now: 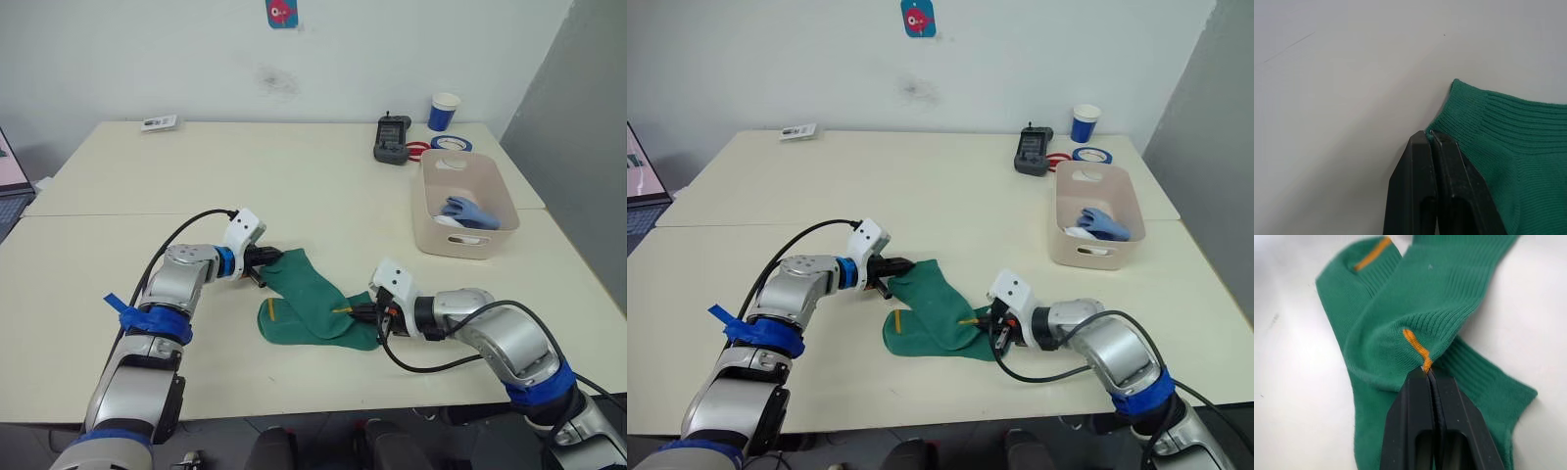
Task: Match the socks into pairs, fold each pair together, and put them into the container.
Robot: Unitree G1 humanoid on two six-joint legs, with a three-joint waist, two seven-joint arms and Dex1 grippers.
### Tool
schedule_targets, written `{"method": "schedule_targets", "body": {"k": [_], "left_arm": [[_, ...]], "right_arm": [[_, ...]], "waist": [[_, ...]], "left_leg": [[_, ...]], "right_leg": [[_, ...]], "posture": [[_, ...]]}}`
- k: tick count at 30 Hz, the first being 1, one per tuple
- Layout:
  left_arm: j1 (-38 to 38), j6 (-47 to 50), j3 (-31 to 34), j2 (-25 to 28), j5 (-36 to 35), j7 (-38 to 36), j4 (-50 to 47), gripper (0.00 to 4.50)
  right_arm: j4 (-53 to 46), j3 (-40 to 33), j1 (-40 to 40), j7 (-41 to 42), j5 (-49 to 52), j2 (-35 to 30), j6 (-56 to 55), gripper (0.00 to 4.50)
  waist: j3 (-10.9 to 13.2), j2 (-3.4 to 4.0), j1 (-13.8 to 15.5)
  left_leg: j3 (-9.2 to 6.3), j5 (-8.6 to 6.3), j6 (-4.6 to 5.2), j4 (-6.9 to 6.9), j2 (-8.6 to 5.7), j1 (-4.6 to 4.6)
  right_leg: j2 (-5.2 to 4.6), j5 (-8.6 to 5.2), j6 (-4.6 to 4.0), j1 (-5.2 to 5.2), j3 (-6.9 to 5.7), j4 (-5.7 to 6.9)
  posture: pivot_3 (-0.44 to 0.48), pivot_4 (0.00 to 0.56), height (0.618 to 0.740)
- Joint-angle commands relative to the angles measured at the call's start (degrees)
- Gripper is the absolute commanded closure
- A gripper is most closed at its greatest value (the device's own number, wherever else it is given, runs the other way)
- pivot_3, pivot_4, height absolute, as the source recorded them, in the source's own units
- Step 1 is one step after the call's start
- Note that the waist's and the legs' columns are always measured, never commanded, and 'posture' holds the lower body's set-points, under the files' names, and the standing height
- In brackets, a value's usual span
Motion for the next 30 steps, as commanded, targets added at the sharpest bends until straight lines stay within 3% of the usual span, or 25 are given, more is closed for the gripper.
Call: {"method": "schedule_targets", "body": {"k": [1, 7, 11, 15, 24, 30], "left_arm": [[1.03, 2.97, 3.58, 2.33, -4.55, -3.37, -7.11, 4.50], [8.86, 11.54, 10.45, 5.23, -12.34, -2.53, -21.95, 4.50], [16.94, 18.85, 13.29, 4.87, -16.93, 1.12, -35.43, 4.50], [24.59, 26.34, 16.49, 1.36, -21.93, 9.29, -49.16, 4.50], [37.50, 34.51, 16.40, -5.79, -29.13, 21.25, -67.14, 4.50], [43.50, 33.21, 13.31, -5.09, -28.39, 23.48, -70.44, 4.50]], "right_arm": [[-3.79, -3.59, -2.45, 1.06, 3.43, -0.62, 2.28, 4.48], [0.56, -5.05, -6.33, 5.25, 4.39, -5.33, 0.80, 4.48], [9.42, -4.31, -10.49, 9.45, 2.15, -8.08, -4.68, 4.48], [21.44, -2.40, -16.45, 15.35, -1.25, -9.32, -11.58, 4.48], [45.79, 3.41, -28.71, 26.85, -9.41, -5.20, -23.96, 4.48], [57.10, 4.47, -33.51, 28.47, -14.12, 0.95, -30.43, 4.48]], "waist": [[0.00, 0.00, 0.05], [0.00, 0.01, 0.04], [0.01, 0.01, 0.01], [0.01, 0.01, 0.06], [0.01, 0.01, -0.22], [0.02, 0.03, -0.05]], "left_leg": [[-0.02, 0.00, 0.00, 0.00, 0.00, -0.01], [0.02, 0.00, 0.00, 0.00, 0.06, 0.01], [0.05, 0.00, 0.01, -0.01, 0.06, 0.03], [0.02, 0.00, 0.01, -0.01, 0.08, 0.02], [0.04, 0.00, 0.01, -0.02, 0.07, 0.10], [0.03, 0.00, 0.00, -0.02, 0.06, 0.10]], "right_leg": [[0.00, 0.00, 0.00, 0.00, -0.02, 0.00], [-0.15, 0.00, 0.00, 0.00, 0.02, -0.01], [-0.18, 0.00, 0.00, 0.00, 0.06, -0.01], [-0.19, 0.00, 0.00, 0.00, 0.04, -0.02], [-0.19, 0.16, -0.27, 0.03, 0.11, -0.01], [-0.15, 0.17, -0.30, 0.04, 0.11, -0.01]], "posture": [[0.000, 0.150, 0.740], [0.000, 0.150, 0.740], [0.000, 0.150, 0.740], [0.000, 0.150, 0.740], [0.000, 0.150, 0.740], [0.000, 0.150, 0.740]]}}
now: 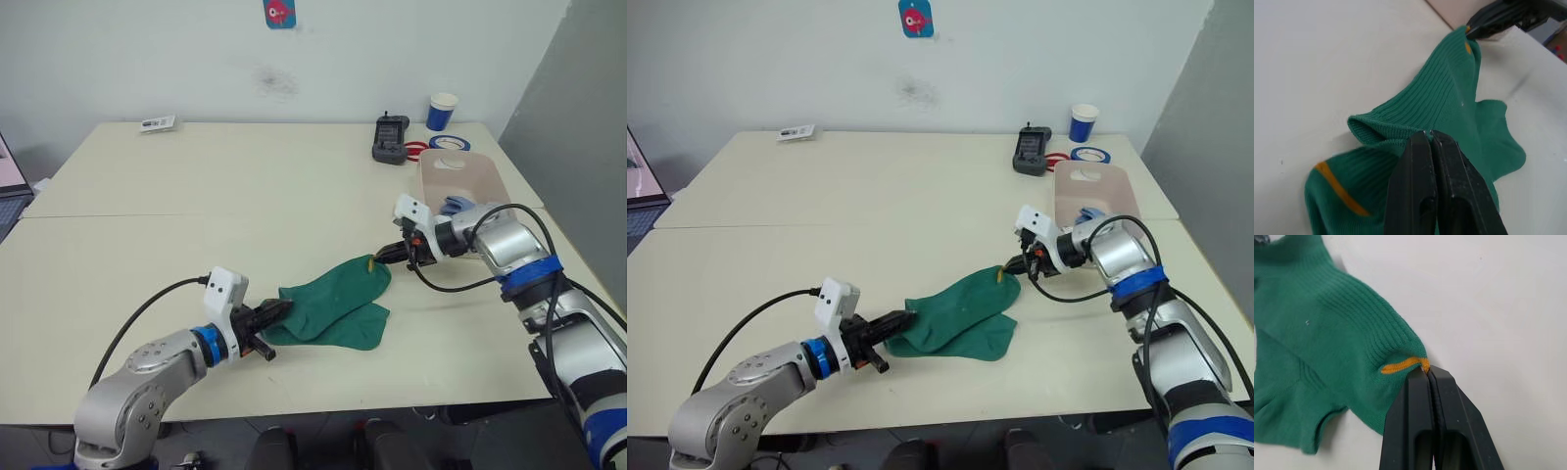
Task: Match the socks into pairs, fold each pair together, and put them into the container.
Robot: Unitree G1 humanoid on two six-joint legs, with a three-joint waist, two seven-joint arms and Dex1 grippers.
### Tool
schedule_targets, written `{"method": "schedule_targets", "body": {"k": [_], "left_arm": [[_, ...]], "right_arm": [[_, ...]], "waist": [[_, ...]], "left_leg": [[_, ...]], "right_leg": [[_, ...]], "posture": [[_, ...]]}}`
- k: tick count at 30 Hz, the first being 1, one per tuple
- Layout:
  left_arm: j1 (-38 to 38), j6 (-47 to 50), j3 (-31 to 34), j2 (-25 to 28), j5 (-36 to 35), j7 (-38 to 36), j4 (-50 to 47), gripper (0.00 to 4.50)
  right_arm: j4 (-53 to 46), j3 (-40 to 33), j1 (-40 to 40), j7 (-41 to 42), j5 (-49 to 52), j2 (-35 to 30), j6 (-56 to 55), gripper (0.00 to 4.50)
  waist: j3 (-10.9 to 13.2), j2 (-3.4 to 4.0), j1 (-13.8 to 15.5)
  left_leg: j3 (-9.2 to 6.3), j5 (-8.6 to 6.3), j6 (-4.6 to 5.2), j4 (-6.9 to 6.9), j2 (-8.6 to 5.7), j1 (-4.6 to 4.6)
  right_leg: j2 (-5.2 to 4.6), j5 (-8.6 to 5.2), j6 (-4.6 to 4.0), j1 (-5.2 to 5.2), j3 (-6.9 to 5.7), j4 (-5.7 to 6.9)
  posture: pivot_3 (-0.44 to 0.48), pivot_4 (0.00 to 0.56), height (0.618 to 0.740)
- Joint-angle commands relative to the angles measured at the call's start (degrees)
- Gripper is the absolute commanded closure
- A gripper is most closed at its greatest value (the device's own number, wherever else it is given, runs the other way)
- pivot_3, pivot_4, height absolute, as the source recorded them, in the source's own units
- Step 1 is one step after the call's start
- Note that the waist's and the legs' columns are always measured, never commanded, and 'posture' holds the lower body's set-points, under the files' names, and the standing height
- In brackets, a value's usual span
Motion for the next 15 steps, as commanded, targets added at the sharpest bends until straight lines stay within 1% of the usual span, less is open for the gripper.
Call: {"method": "schedule_targets", "body": {"k": [1, 3, 4, 7, 9, 10, 11, 13, 15], "left_arm": [[1.44, -2.68, -2.62, 1.60, 1.57, 0.44, -1.63, 4.50], [1.74, -3.73, -3.29, 2.19, 2.59, 0.84, -0.73, 4.50], [1.81, -4.30, -3.24, 2.32, 2.51, 0.66, -0.24, 4.50], [1.94, -5.27, -2.46, 3.47, 1.32, -0.71, 0.29, 3.87], [1.80, -5.01, -1.44, 5.32, -0.15, -2.87, 0.75, 3.22], [1.43, -4.86, -0.59, 7.02, -1.31, -5.09, 1.37, 2.91], [0.89, -4.63, 0.45, 8.86, -2.67, -7.41, 2.15, 2.53], [-1.88, -4.60, 1.97, 14.60, -4.64, -13.65, 4.96, 1.89], [-4.90, -5.61, 1.70, 19.89, -4.98, -19.26, 8.33, 1.23]], "right_arm": [[3.67, -0.02, -2.01, 0.84, -2.61, 2.40, -4.98, 4.48], [5.03, -0.37, -2.05, 0.46, -3.91, 3.30, -7.53, 4.48], [5.45, -0.94, -2.01, 0.12, -4.16, 3.65, -8.02, 4.29], [3.72, -3.52, -1.48, -0.96, -3.56, 3.67, -7.73, 3.57], [-0.32, -5.53, -0.15, -1.70, -2.81, 2.30, -6.22, 2.82], [-3.47, -6.83, 1.01, -2.13, -2.12, 1.33, -4.70, 2.51], [-6.84, -8.23, 2.39, -2.81, -1.38, 0.46, -2.83, 2.11], [-14.99, -11.80, 6.57, -5.45, 0.59, -0.98, 1.43, 1.39], [-23.67, -14.48, 11.20, -6.39, 3.40, -2.31, 5.96, 0.71]], "waist": [[0.00, 0.00, 0.09], [0.01, 0.02, 0.11], [0.02, 0.04, 0.13], [0.02, 0.04, 0.19], [0.03, 0.04, 0.19], [0.03, 0.04, 0.22], [0.03, 0.04, 0.29], [0.03, 0.05, 0.42], [0.04, 0.06, 0.44]], "left_leg": [[0.01, 0.00, 0.00, 0.00, -0.01, 0.01], [0.01, 0.00, 0.00, 0.00, -0.01, 0.00], [0.02, 0.00, 0.00, 0.00, -0.01, 0.00], [0.02, 0.00, 0.00, 0.00, 0.01, -0.03], [0.03, 0.00, 0.00, -0.01, 0.01, -0.04], [0.03, 0.00, 0.00, -0.01, 0.01, -0.03], [0.02, 0.00, 0.00, -0.01, 0.01, -0.03], [-0.01, 0.00, 0.00, -0.02, 0.01, -0.02], [-0.09, 0.00, -0.01, -0.03, -0.05, -0.06]], "right_leg": [[-0.01, 0.00, 0.00, 0.00, 0.01, 0.00], [-0.02, 0.00, -0.01, 0.00, -0.01, -0.01], [-0.03, 0.00, -0.01, 0.00, 0.00, -0.01], [-0.09, 0.00, -0.01, 0.00, -0.01, -0.02], [-0.13, 0.00, -0.01, 0.00, -0.01, -0.02], [-0.14, 0.00, -0.01, 0.00, 0.00, -0.02], [-0.15, 0.00, -0.01, 0.00, -0.02, -0.02], [-0.15, -0.01, -0.02, -0.01, -0.07, -0.02], [-0.11, -0.04, -0.04, 0.00, -0.20, -0.01]], "posture": [[0.000, 0.150, 0.740], [0.000, 0.150, 0.740], [0.000, 0.150, 0.740], [0.000, 0.150, 0.740], [0.000, 0.150, 0.740], [0.000, 0.150, 0.740], [0.000, 0.150, 0.740], [0.000, 0.150, 0.740], [0.000, 0.150, 0.740]]}}
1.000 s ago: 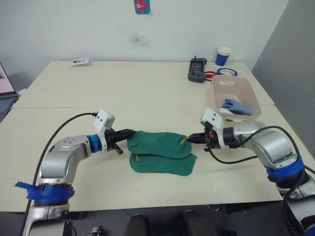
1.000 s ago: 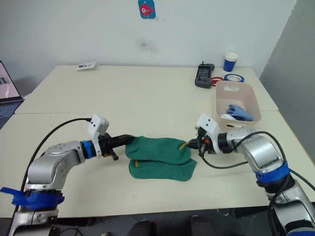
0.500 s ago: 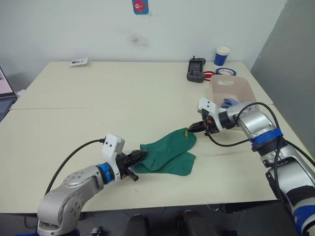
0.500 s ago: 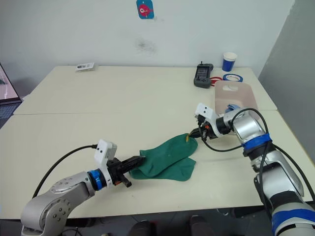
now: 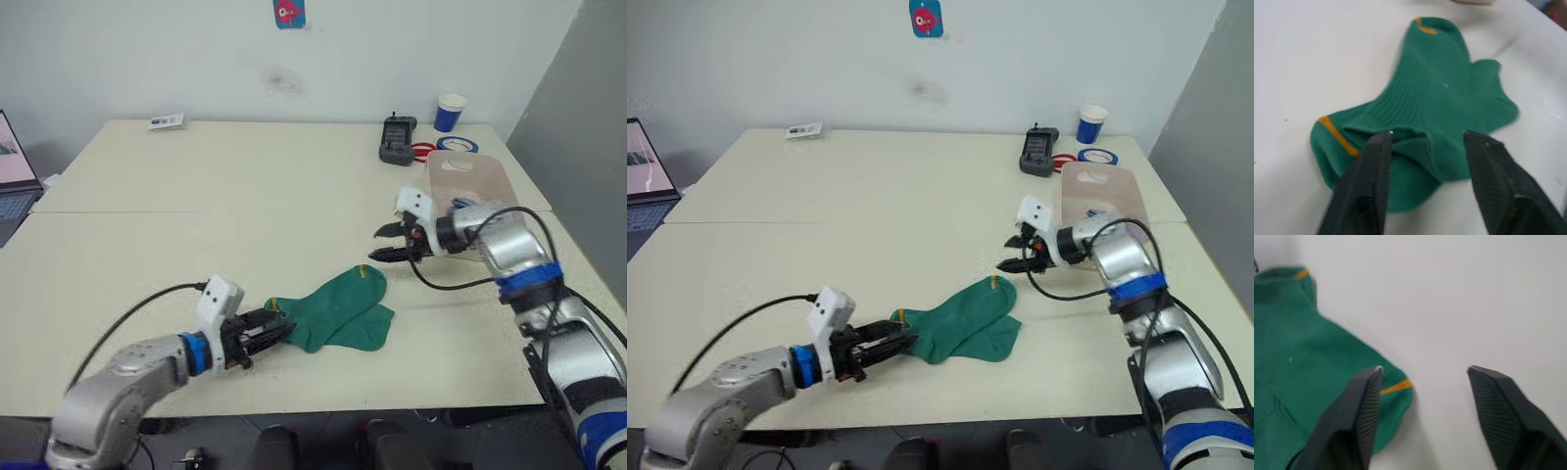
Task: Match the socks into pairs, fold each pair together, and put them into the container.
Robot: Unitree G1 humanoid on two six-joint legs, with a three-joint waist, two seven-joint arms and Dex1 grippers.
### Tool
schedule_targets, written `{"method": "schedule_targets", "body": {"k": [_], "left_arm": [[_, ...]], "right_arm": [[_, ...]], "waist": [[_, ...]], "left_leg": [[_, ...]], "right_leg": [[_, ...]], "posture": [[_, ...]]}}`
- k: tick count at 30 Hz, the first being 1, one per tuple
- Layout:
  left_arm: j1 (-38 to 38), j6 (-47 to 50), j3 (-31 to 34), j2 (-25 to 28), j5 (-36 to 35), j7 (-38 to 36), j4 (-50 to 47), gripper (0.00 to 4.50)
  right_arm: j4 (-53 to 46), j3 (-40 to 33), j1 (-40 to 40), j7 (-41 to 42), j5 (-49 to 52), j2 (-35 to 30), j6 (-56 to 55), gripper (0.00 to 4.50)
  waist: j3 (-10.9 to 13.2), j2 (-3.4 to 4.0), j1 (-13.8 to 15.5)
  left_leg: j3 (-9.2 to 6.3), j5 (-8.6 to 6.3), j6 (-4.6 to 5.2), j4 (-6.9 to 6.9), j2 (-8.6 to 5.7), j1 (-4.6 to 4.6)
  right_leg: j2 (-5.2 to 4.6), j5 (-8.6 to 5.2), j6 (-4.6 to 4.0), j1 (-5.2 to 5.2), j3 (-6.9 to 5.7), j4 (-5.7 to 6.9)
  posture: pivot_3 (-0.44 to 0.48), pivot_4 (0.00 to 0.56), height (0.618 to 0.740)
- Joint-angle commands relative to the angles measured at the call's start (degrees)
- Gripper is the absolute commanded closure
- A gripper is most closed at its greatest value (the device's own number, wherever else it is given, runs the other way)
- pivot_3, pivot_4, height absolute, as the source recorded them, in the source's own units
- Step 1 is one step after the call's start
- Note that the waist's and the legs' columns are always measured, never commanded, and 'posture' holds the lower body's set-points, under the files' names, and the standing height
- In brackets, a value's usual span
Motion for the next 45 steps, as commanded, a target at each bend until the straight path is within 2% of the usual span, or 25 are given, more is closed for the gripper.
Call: {"method": "schedule_targets", "body": {"k": [1, 3, 5, 7, 10, 13, 16, 19, 26, 29, 40, 45], "left_arm": [[-5.79, -2.89, 1.14, 7.24, -1.23, -10.07, 4.59, 0.90], [-10.76, -4.99, -1.16, 10.01, 0.20, -14.04, 9.24, 0.31], [-17.34, -9.62, -5.35, 10.09, 3.83, -17.18, 14.97, 0.31], [-25.74, -14.33, -10.72, 7.27, 8.44, -18.89, 22.35, 0.31], [-36.14, -23.31, -18.39, 1.01, 16.13, -20.89, 33.71, 0.31], [-44.13, -31.07, -23.62, -6.48, 21.92, -22.02, 45.45, 0.31], [-48.85, -37.08, -26.07, -11.45, 26.04, -23.13, 54.36, 0.31], [-54.12, -42.93, -28.40, -18.21, 29.97, -22.36, 65.26, 0.31], [-60.74, -52.56, -30.51, -25.71, 38.51, -19.99, 83.86, 0.31], [-61.49, -53.49, -30.58, -26.67, 40.50, -20.29, 87.06, 0.90], [-61.23, -53.49, -25.38, -27.07, 39.73, -19.00, 87.41, 4.41], [-58.84, -48.60, -21.62, -24.79, 37.33, -19.05, 81.98, 4.46]], "right_arm": [[-16.10, -5.68, 6.64, -1.90, 5.83, -2.20, 7.59, 0.70], [-24.68, -7.81, 11.72, -2.90, 8.79, -3.23, 10.91, 0.70], [-32.61, -8.98, 16.85, -4.52, 10.89, -3.88, 13.48, 0.70], [-39.78, -9.36, 22.05, -6.34, 12.64, -4.34, 15.85, 0.70], [-45.37, -9.35, 27.04, -9.90, 13.62, -4.01, 17.92, 0.70], [-47.66, -9.19, 29.25, -13.76, 13.82, -3.01, 19.17, 0.70], [-48.89, -9.09, 29.97, -16.37, 14.21, -2.21, 19.96, 0.70], [-50.59, -5.37, 31.75, -17.33, 11.12, -3.49, 16.56, 0.70], [-48.18, 0.72, 32.10, -19.92, 6.99, -2.54, 11.22, 0.70], [-48.14, 0.75, 32.69, -21.26, 7.05, -1.65, 11.07, 0.70], [-45.61, -0.29, 31.10, -22.62, 8.67, -0.87, 11.11, 0.70], [-44.37, -0.37, 29.87, -22.25, 9.15, -0.71, 11.08, 0.70]], "waist": [[0.01, 0.02, -0.02], [0.04, 0.06, 0.00], [0.06, 0.11, -0.01], [0.06, 0.12, 0.11], [0.06, 0.11, 0.20], [0.06, 0.10, 0.16], [0.06, 0.10, -0.28], [0.06, 0.10, -0.26], [0.07, 0.08, -0.46], [0.07, 0.08, -0.37], [0.07, 0.08, -0.32], [0.07, 0.08, -0.36]], "left_leg": [[0.04, 0.00, 0.00, -0.02, 0.00, 0.03], [0.02, 0.00, 0.00, -0.03, -0.02, 0.01], [0.04, 0.00, 0.00, -0.03, -0.02, 0.01], [0.07, 0.00, 0.00, -0.02, -0.06, 0.00], [0.06, 0.00, 0.00, 0.03, -0.14, 0.00], [0.12, 0.00, 0.01, 0.04, -0.16, -0.02], [0.15, -0.01, 0.01, 0.06, -0.14, -0.04], [0.09, -0.01, 0.03, 0.03, -0.13, -0.04], [0.14, -0.01, 0.05, 0.04, -0.15, -0.07], [0.14, -0.01, 0.04, 0.04, -0.15, -0.07], [0.12, -0.01, 0.03, 0.05, -0.13, -0.08], [0.10, -0.01, 0.03, 0.05, -0.13, -0.08]], "right_leg": [[0.01, -0.02, 0.03, 0.00, 0.03, 0.00], [0.03, -0.07, 0.09, 0.01, 0.01, -0.02], [0.04, -0.16, 0.25, 0.00, 0.03, -0.02], [0.08, -0.17, 0.27, 0.02, 0.04, -0.02], [0.19, -0.17, 0.29, 0.08, 0.02, -0.05], [0.21, -0.16, 0.30, 0.06, 0.09, -0.07], [0.27, -0.16, 0.30, 0.02, 0.15, -0.08], [0.35, -0.16, 0.30, -0.02, 0.18, -0.05], [0.40, -0.16, 0.33, -0.03, 0.17, -0.05], [0.40, -0.15, 0.34, -0.03, 0.11, -0.04], [0.38, -0.15, 0.35, -0.03, 0.11, -0.03], [0.38, -0.15, 0.35, -0.02, 0.08, -0.02]], "posture": [[0.000, 0.150, 0.740], [0.000, 0.150, 0.740], [0.000, 0.150, 0.740], [0.000, 0.150, 0.740], [0.000, 0.150, 0.740], [0.000, 0.150, 0.740], [0.000, 0.150, 0.740], [0.000, 0.150, 0.740], [0.000, 0.150, 0.740], [0.000, 0.150, 0.740], [0.000, 0.150, 0.740], [0.000, 0.150, 0.740]]}}
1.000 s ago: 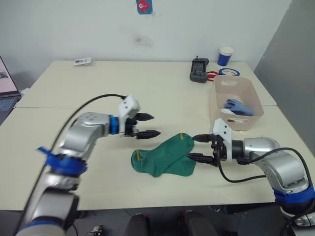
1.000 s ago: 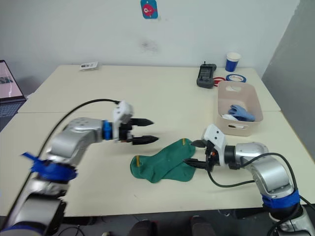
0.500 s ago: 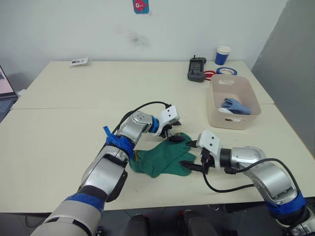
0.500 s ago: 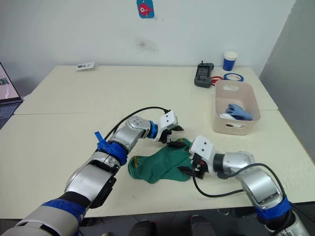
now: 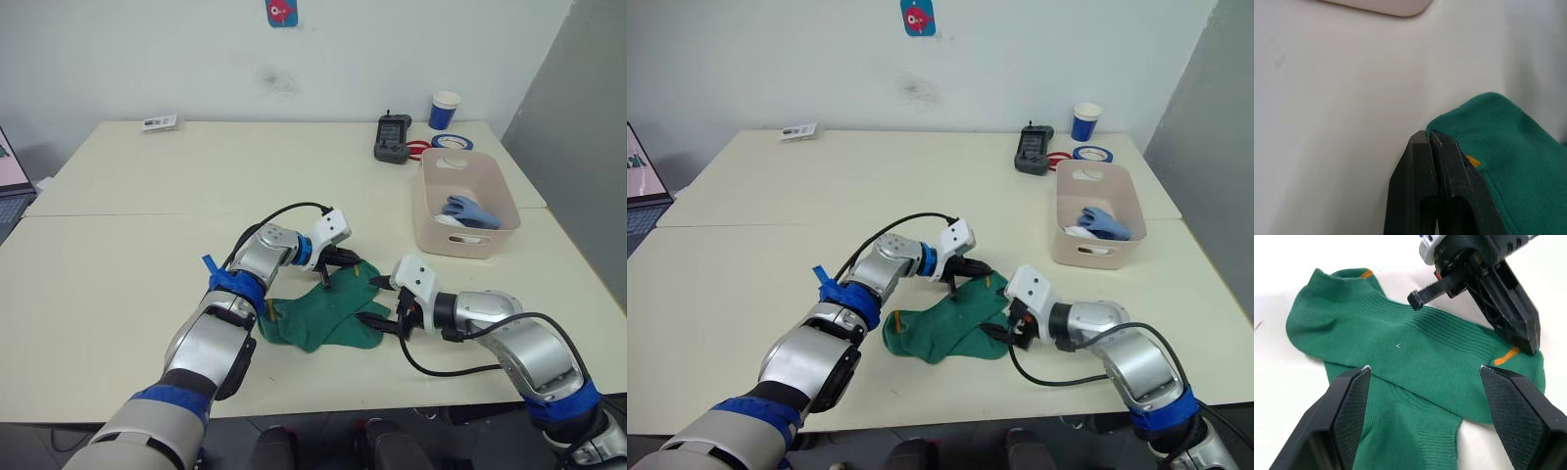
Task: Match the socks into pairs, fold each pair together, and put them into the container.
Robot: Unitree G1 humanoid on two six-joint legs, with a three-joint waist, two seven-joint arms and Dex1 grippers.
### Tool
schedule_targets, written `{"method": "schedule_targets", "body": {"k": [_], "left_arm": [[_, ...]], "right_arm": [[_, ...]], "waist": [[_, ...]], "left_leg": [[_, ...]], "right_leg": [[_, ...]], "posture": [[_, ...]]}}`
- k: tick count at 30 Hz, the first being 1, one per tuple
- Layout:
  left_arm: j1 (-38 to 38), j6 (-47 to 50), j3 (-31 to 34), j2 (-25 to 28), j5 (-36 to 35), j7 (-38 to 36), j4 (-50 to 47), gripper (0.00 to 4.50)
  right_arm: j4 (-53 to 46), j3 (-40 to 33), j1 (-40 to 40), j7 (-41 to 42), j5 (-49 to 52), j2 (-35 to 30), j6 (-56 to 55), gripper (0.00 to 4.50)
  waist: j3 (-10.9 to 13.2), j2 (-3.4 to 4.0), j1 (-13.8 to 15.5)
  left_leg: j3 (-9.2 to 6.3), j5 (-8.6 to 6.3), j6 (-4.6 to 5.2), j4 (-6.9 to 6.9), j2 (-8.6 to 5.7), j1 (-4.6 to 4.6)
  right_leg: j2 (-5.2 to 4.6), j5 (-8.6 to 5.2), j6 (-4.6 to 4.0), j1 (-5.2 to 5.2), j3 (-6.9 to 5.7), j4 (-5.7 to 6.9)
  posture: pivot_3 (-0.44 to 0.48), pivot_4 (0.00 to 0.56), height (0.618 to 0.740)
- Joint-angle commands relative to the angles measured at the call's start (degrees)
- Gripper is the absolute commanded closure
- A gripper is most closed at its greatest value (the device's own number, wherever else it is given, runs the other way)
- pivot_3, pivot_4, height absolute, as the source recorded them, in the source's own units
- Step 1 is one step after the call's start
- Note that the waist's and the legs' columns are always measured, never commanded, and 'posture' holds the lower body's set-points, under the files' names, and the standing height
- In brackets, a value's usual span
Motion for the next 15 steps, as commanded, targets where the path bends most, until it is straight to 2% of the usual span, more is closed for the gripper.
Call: {"method": "schedule_targets", "body": {"k": [1, 11, 15], "left_arm": [[1.64, 3.67, 3.71, 2.43, -2.60, 0.44, -6.65, 4.46], [9.03, 14.23, 13.27, 9.32, -7.55, 9.37, -21.65, 4.46], [10.71, 15.77, 13.74, 10.32, -7.36, 11.06, -23.62, 4.46]], "right_arm": [[-0.73, -1.45, -1.16, 0.46, 0.99, 0.11, -0.91, 0.70], [0.20, -1.32, -2.40, -0.55, 3.22, 3.48, 1.29, 0.70], [2.14, 4.21, -5.39, 2.16, -0.32, 3.35, -2.36, 0.70]], "waist": [[0.00, 0.00, -0.05], [0.00, 0.00, 0.13], [0.00, 0.00, 0.16]], "left_leg": [[-0.01, 0.00, 0.00, 0.00, 0.01, 0.00], [-0.07, 0.01, -0.02, 0.00, 0.07, 0.03], [-0.04, 0.01, -0.02, 0.02, 0.04, 0.02]], "right_leg": [[0.00, 0.00, 0.00, 0.00, 0.01, 0.00], [-0.08, 0.00, -0.01, 0.01, 0.00, 0.05], [-0.12, 0.01, 0.00, 0.01, 0.01, 0.04]], "posture": [[0.000, 0.150, 0.740], [0.000, 0.150, 0.740], [0.000, 0.150, 0.740]]}}
